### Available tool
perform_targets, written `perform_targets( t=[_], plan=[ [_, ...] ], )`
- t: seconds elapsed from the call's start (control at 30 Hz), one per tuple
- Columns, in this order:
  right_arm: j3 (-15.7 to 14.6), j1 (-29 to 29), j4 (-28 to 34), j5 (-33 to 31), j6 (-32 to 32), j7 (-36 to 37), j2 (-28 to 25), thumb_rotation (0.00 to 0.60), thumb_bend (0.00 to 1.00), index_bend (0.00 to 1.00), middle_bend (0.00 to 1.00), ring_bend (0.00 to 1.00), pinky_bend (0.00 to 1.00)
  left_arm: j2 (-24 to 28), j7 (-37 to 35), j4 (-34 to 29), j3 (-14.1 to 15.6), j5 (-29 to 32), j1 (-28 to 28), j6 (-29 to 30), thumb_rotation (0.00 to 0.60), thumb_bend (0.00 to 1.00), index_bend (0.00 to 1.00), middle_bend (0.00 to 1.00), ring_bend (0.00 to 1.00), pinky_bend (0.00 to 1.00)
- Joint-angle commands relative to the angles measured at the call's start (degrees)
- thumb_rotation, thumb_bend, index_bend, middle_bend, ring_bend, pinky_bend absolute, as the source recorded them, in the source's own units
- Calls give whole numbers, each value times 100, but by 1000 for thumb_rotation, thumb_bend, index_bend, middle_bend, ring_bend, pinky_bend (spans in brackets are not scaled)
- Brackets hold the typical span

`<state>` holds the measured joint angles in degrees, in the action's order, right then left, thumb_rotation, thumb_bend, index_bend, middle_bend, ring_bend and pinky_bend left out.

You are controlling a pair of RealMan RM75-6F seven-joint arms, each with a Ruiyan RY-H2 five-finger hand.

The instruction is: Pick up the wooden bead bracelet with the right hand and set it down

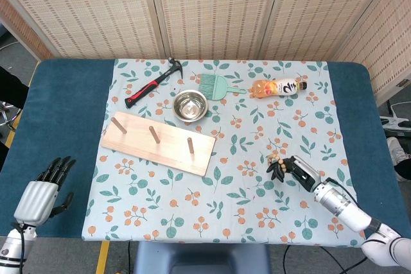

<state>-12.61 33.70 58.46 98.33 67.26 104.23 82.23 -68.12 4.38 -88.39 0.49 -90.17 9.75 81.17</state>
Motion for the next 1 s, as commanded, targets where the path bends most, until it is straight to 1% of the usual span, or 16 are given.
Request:
perform_targets(
  t=[0.03, 0.13, 0.27, 0.37, 0.47, 0.5, 0.53, 0.63, 0.67, 0.77, 0.83, 0.97, 1.0],
  plan=[
    [-20, 8, -41, 31, -19, -12, 43, 166, 378, 589, 735, 355, 444, 9, -11, -3, -1, 3, -4, 6, 600, 444, 0, 58, 44, 305],
    [-26, 14, -71, 45, -36, -38, 84, 164, 286, 608, 735, 359, 444, 21, -31, 2, -2, 9, -11, 17, 600, 445, 0, 62, 44, 305],
    [-9, -1, -91, 11, -71, -152, 132, 165, 208, 653, 735, 382, 446, 37, -70, 8, -1, 2, -17, 32, 600, 446, 0, 62, 44, 305],
    [13, 7, -56, -9, -87, -201, 127, 168, 199, 677, 735, 396, 447, 49, -89, 7, 1, -6, -22, 46, 600, 445, 0, 61, 44, 305],
    [22, -4, -23, -10, -46, -136, 119, 181, 203, 678, 735, 397, 448, 50, -91, 5, 3, -11, -24, 51, 600, 446, 0, 61, 44, 305],
    [19, -8, -23, 2, -16, -88, 115, 193, 230, 678, 735, 397, 448, 50, -88, 3, 5, -15, -23, 51, 600, 446, 0, 62, 44, 305],
    [20, -13, -33, 13, 19, -44, 116, 208, 291, 678, 735, 398, 448, 48, -85, 3, 6, -16, -22, 48, 600, 446, 0, 62, 44, 305],
    [8, -45, -115, 48, 119, 57, 141, 276, 536, 681, 735, 398, 447, 38, -76, 6, 8, -19, -19, 41, 600, 446, 0, 62, 44, 305],
    [13, -53, -150, 50, 146, 81, 148, 299, 589, 683, 735, 398, 447, 36, -72, 5, 8, -21, -18, 41, 600, 446, 0, 62, 44, 305],
    [15, -72, -198, 56, 207, 166, 149, 337, 682, 688, 734, 398, 447, 29, -60, 0, 12, -28, -16, 38, 600, 446, 0, 61, 44, 305],
    [5, -95, -230, 62, 237, 183, 158, 351, 723, 688, 734, 398, 447, 25, -56, -2, 13, -34, -17, 44, 600, 446, 0, 62, 44, 305],
    [1, -100, -241, 78, 279, 206, 128, 364, 772, 689, 735, 398, 447, 17, -36, -13, 18, -51, -4, 29, 600, 447, 0, 61, 43, 305],
    [2, -105, -239, 74, 285, 201, 119, 370, 802, 689, 735, 398, 447, 15, -35, -14, 19, -55, -3, 30, 600, 447, 0, 62, 44, 305]
  ],
)
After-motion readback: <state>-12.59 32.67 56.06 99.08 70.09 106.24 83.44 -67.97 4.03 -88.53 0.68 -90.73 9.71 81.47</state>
